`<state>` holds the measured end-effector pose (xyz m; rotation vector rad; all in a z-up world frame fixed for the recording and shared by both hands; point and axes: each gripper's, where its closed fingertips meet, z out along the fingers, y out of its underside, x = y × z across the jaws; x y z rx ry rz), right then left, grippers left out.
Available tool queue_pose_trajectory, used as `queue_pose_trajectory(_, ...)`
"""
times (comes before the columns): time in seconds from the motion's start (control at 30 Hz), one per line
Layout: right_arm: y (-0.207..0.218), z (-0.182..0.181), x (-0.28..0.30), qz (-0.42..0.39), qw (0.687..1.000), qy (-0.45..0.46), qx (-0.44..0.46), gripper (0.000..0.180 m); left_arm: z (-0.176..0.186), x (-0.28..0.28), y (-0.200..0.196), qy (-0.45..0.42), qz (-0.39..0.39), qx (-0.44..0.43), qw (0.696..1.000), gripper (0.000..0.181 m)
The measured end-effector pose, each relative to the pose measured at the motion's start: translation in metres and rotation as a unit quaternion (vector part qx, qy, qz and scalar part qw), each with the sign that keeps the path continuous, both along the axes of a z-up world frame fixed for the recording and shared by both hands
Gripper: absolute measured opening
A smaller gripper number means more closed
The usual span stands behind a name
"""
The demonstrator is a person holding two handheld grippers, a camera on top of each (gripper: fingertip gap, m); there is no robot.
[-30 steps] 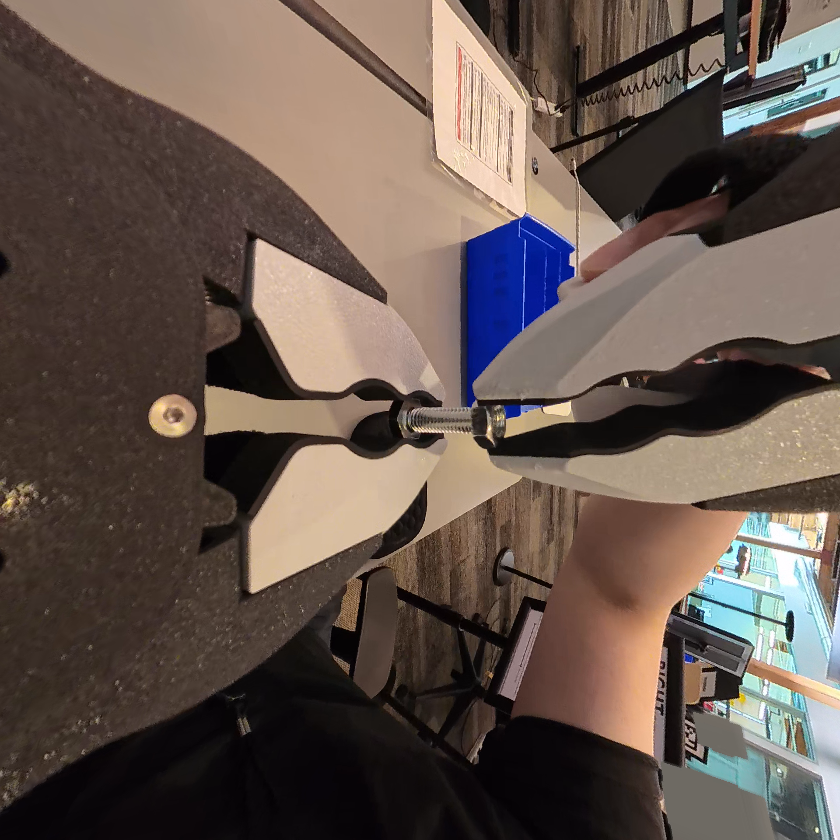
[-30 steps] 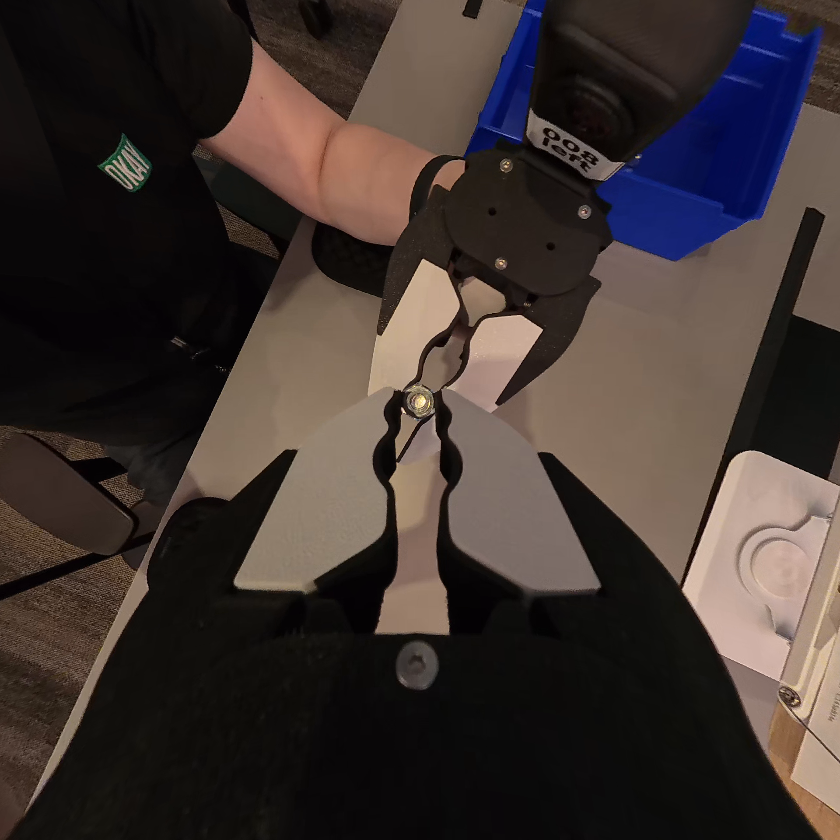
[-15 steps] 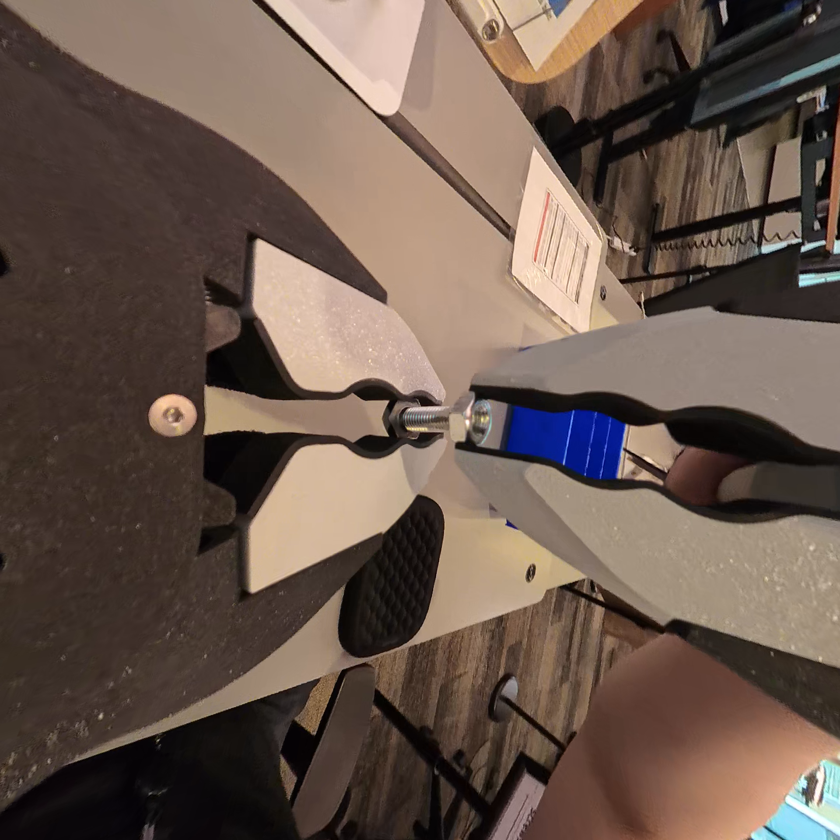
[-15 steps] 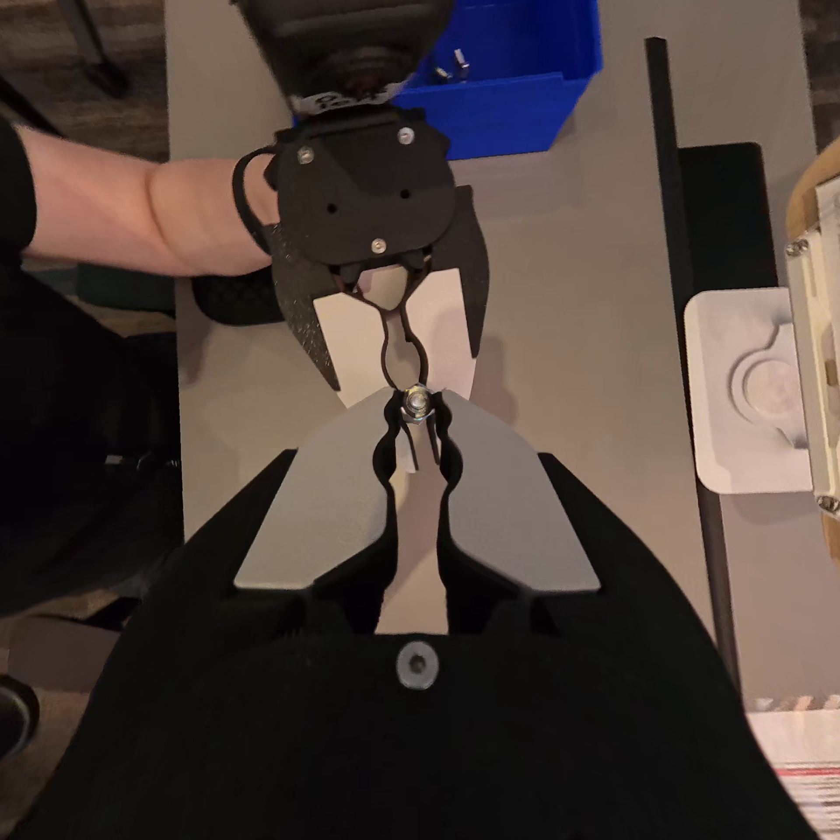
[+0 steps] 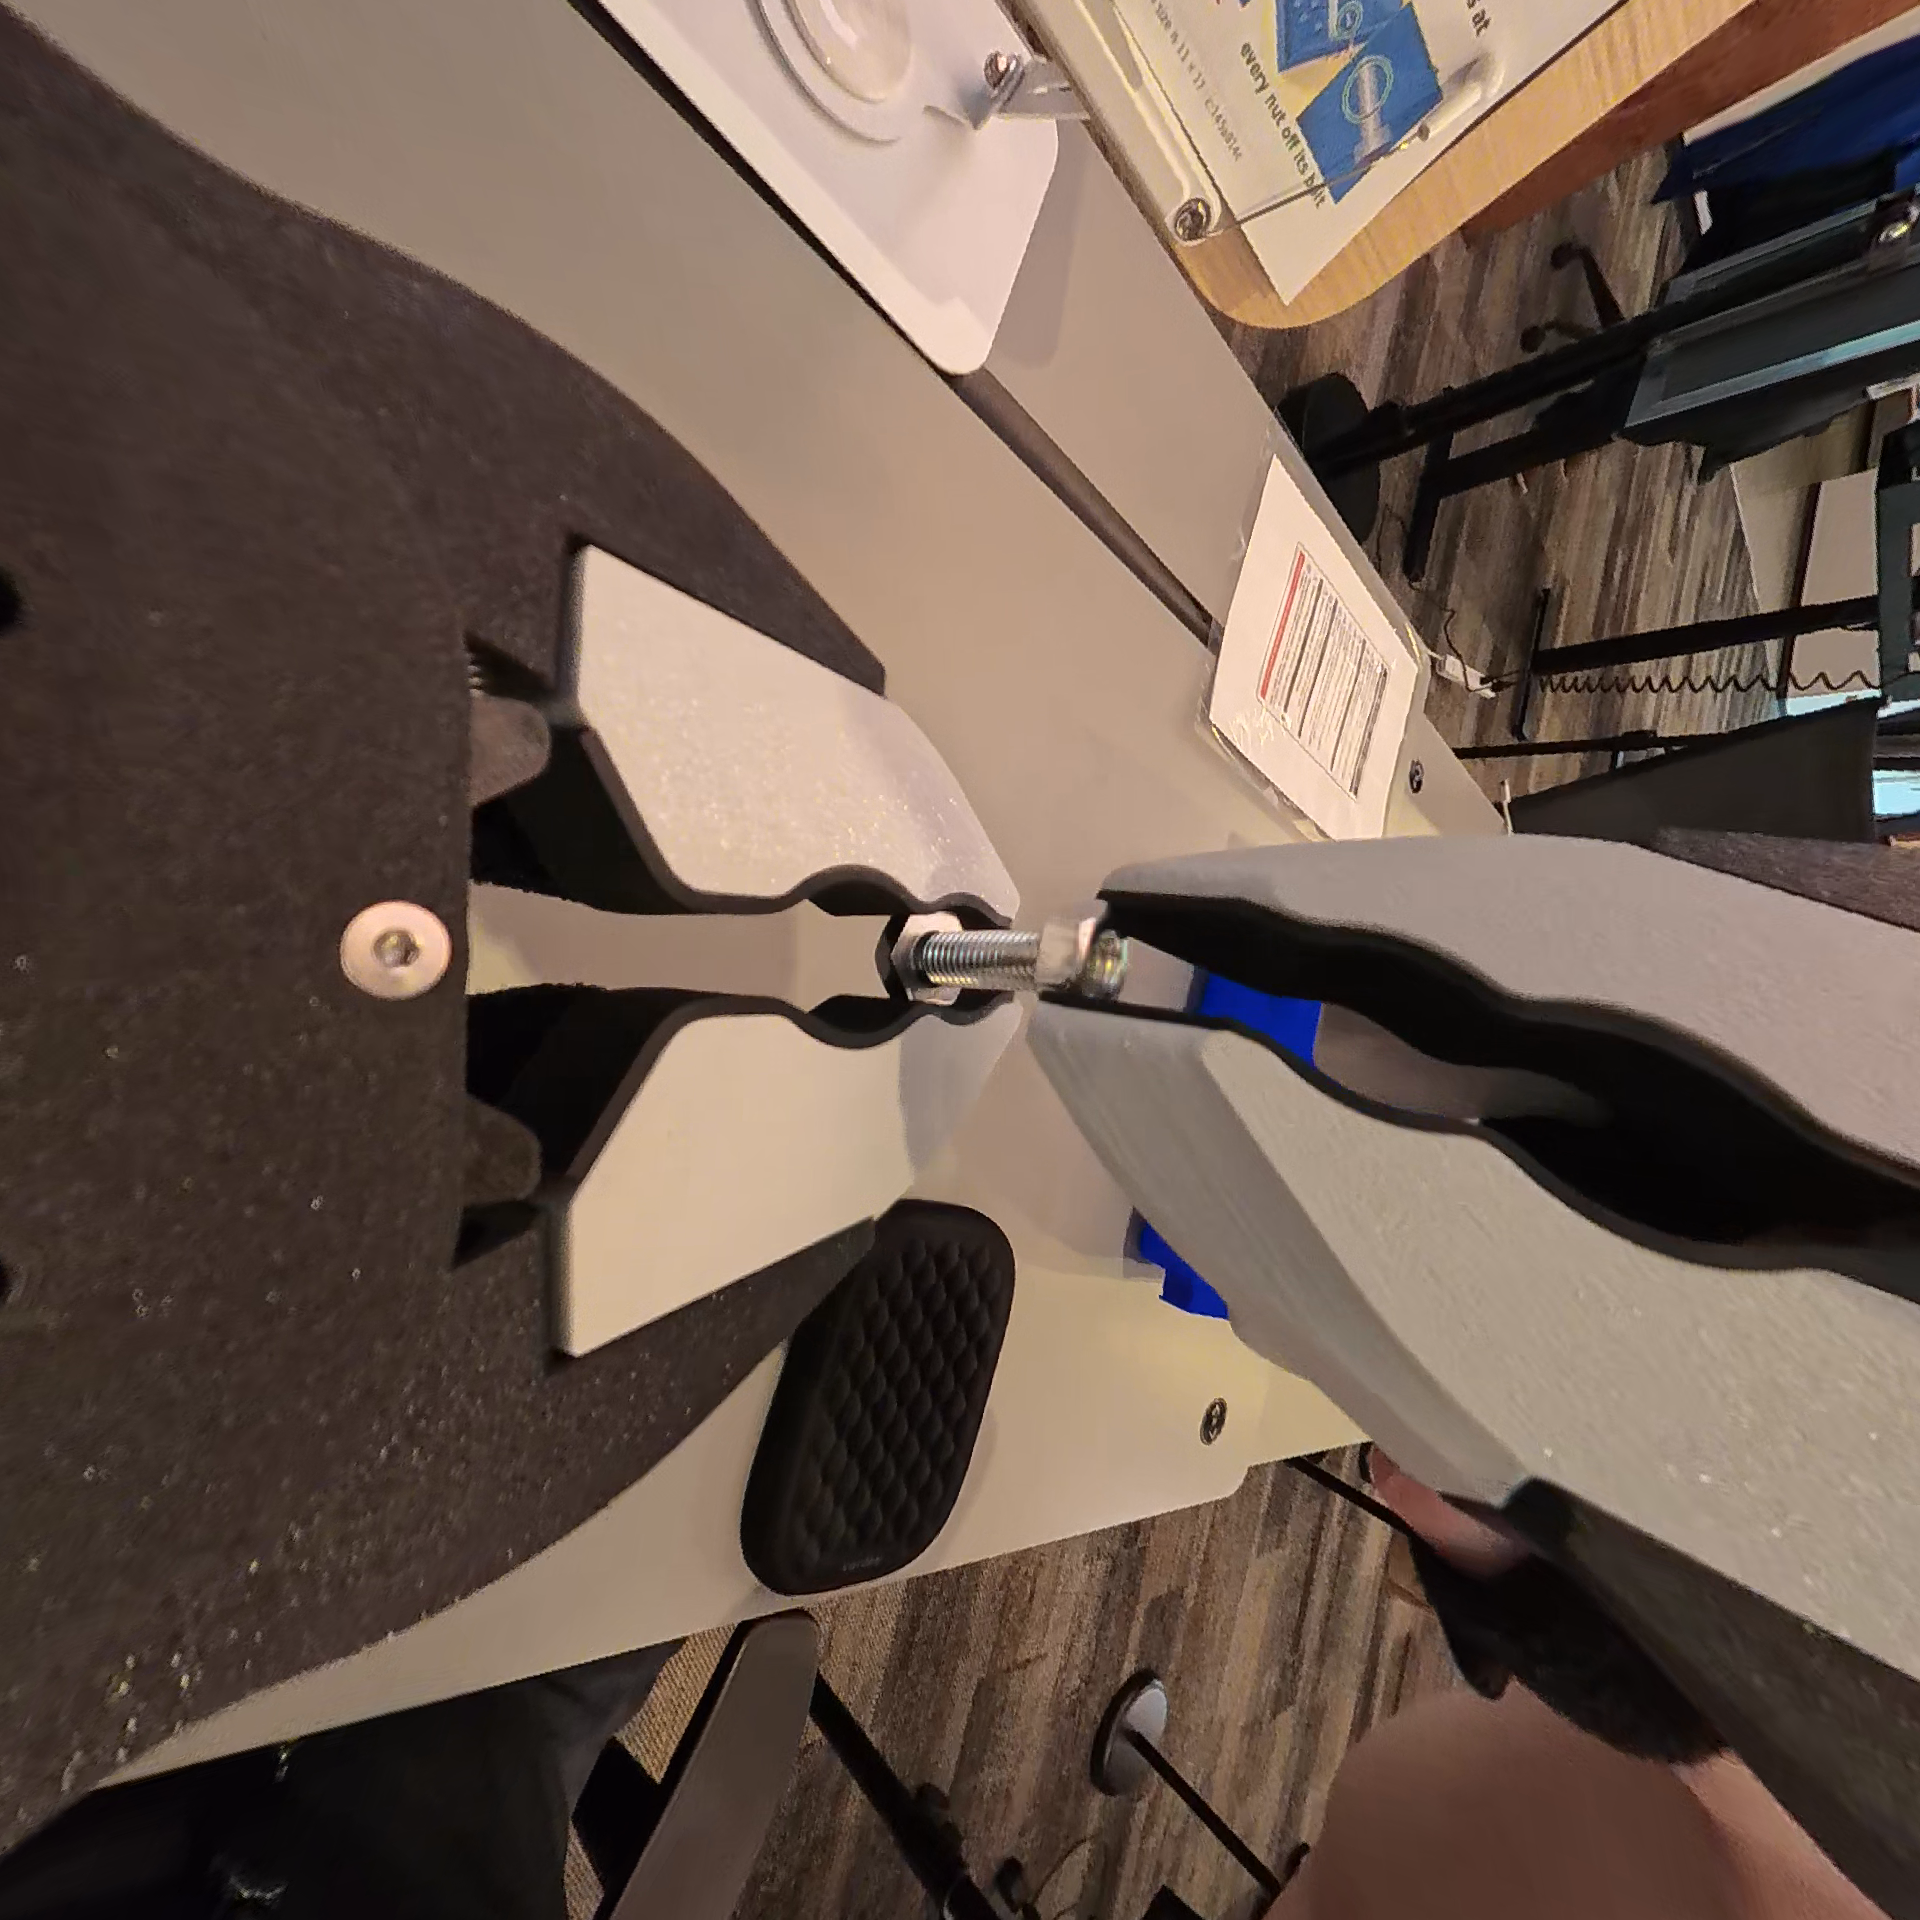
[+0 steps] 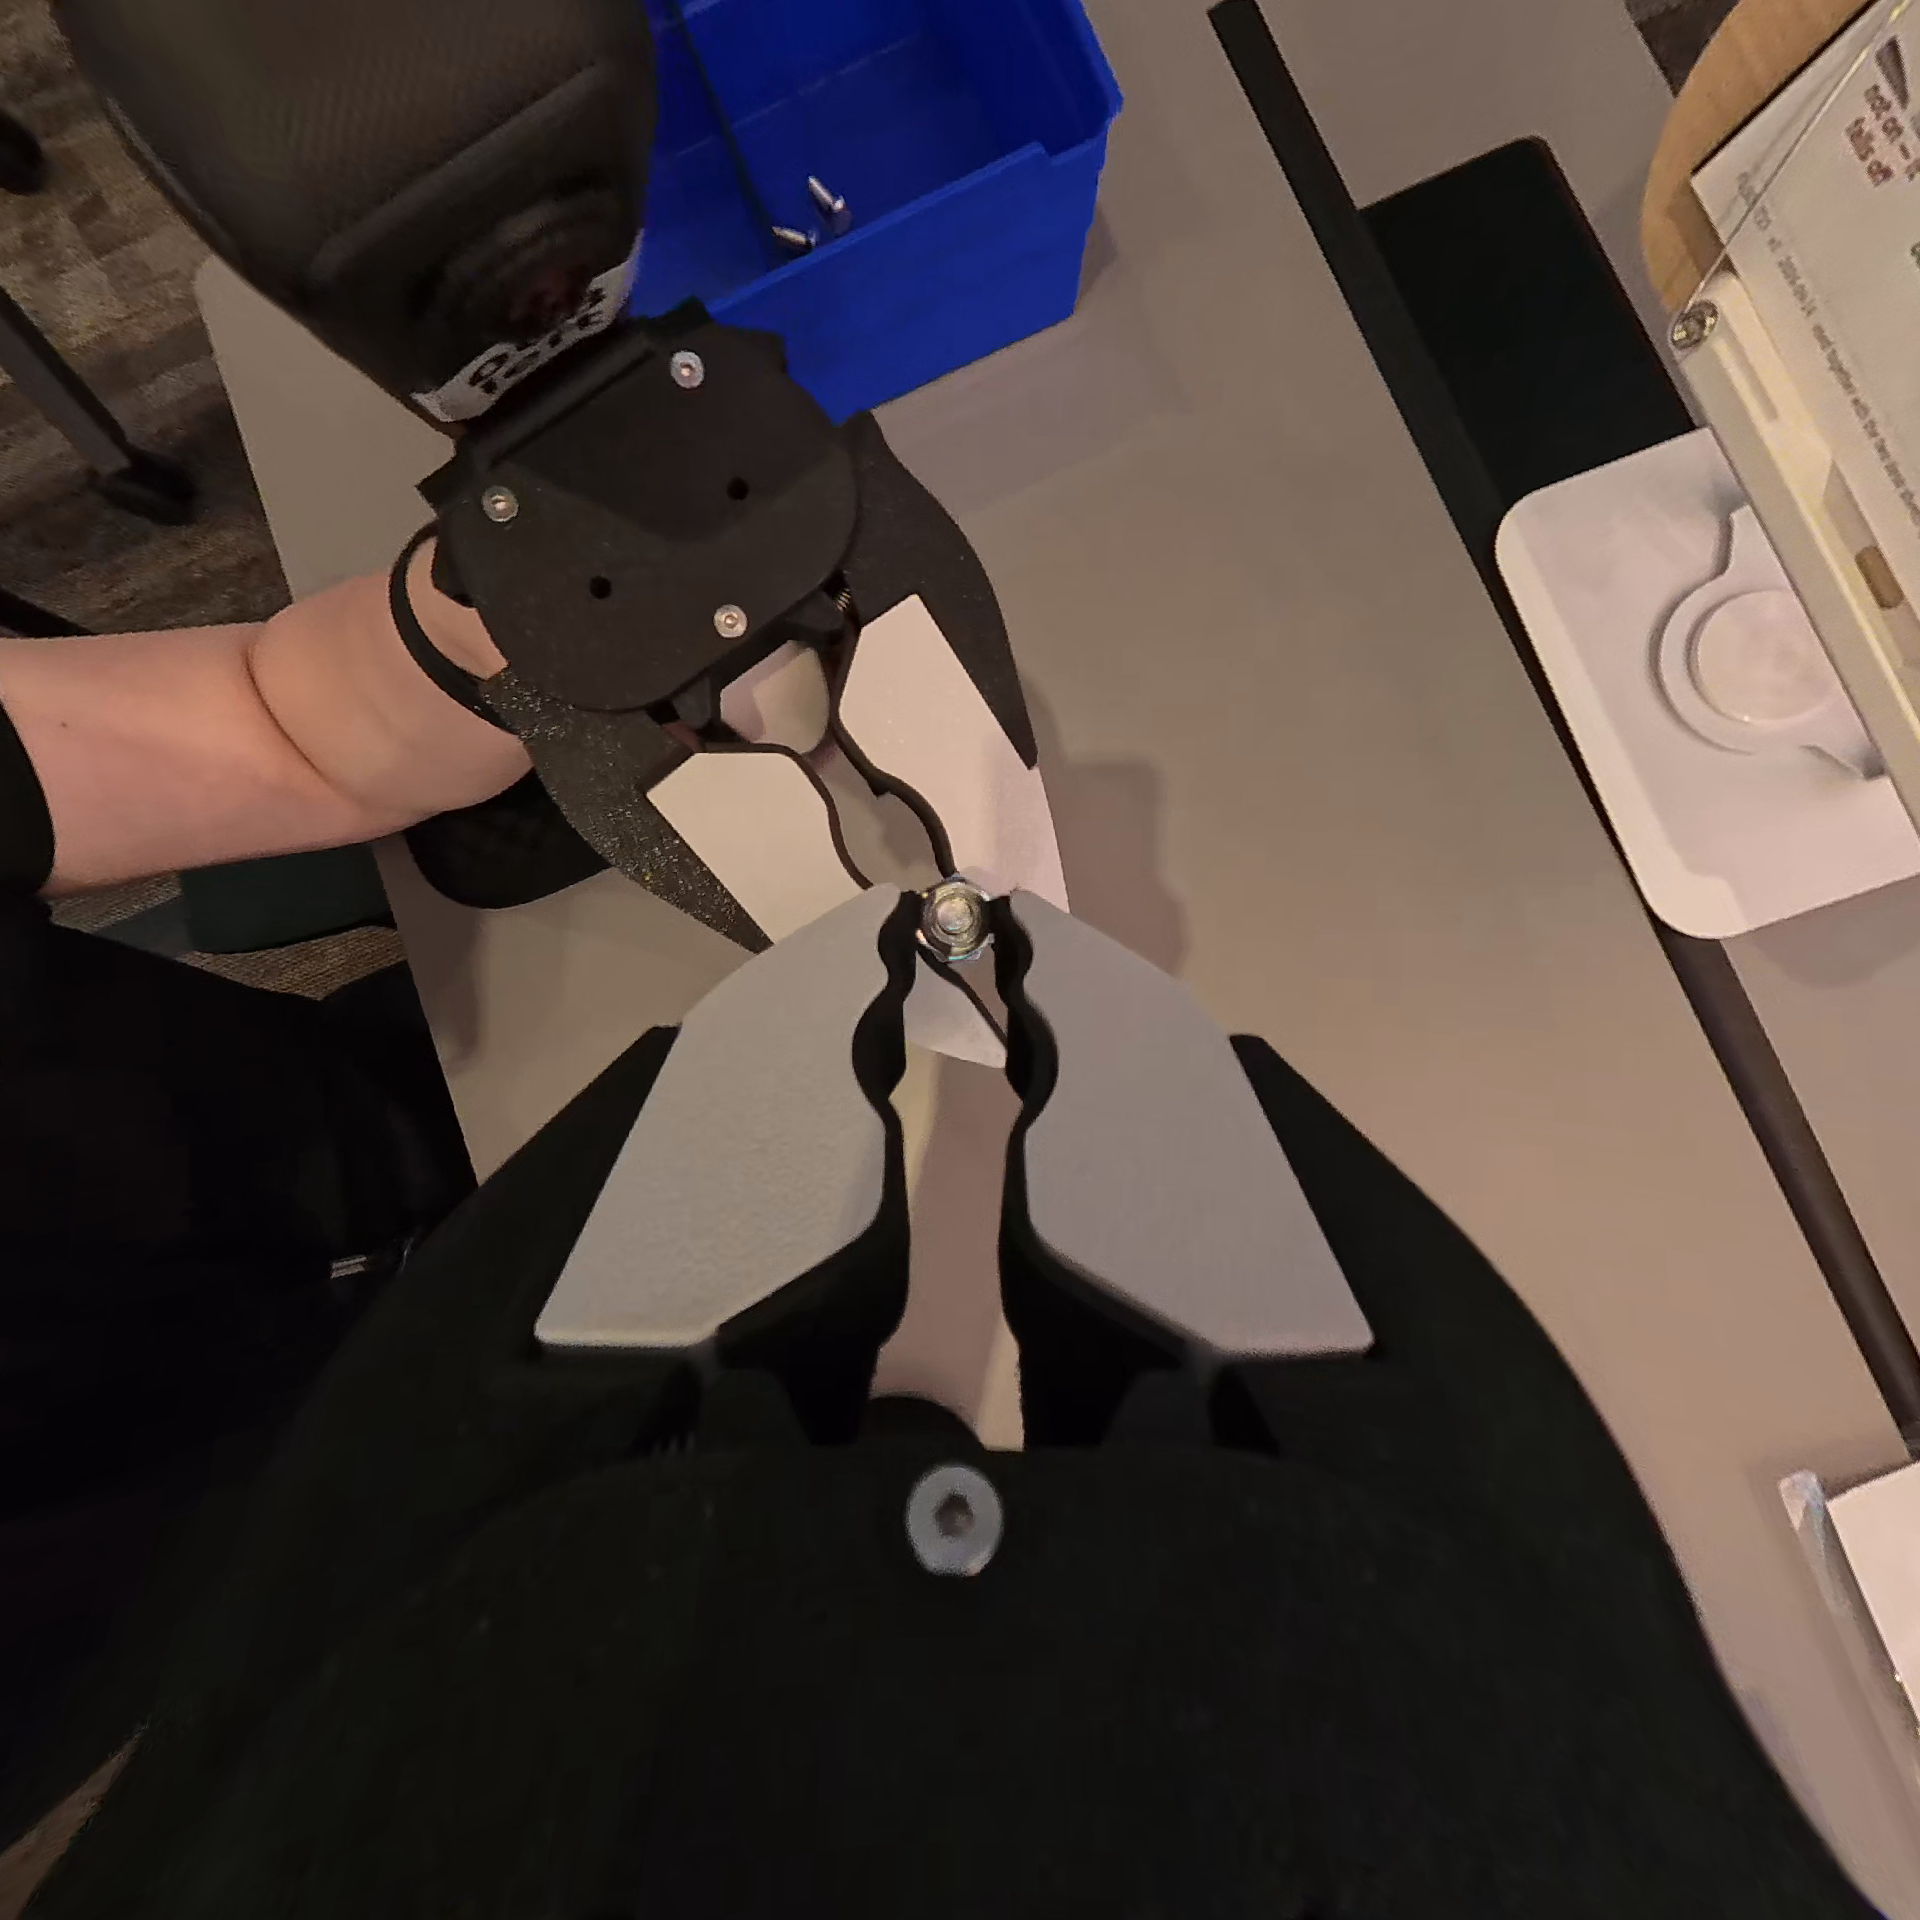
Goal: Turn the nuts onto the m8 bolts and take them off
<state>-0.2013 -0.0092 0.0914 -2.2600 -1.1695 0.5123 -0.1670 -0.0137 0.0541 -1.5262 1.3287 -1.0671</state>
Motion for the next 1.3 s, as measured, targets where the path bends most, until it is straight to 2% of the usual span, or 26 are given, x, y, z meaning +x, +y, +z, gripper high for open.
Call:
queue_pose_trajectory(0.5,-0.004,-0.009,0.008,0.001,0.997,-0.073,-0.035,0.014,-0.010,0.002,-0.004,0.033,-0.009,0.009,0.999,0.010)
queue_pose_trajectory(0.7,0.002,-0.010,0.007,-0.034,0.997,-0.047,-0.054,0.014,-0.012,0.001,0.003,0.038,0.015,0.005,0.999,0.010)
queue_pose_trajectory(1.0,0.017,-0.017,0.007,-0.114,0.989,0.032,-0.084,0.014,-0.020,-0.004,0.026,0.078,0.105,0.040,0.991,0.010)
queue_pose_trajectory(1.3,0.019,-0.019,0.009,-0.117,0.991,0.001,-0.058,0.014,-0.023,-0.003,0.028,0.085,0.116,0.046,0.989,0.010)
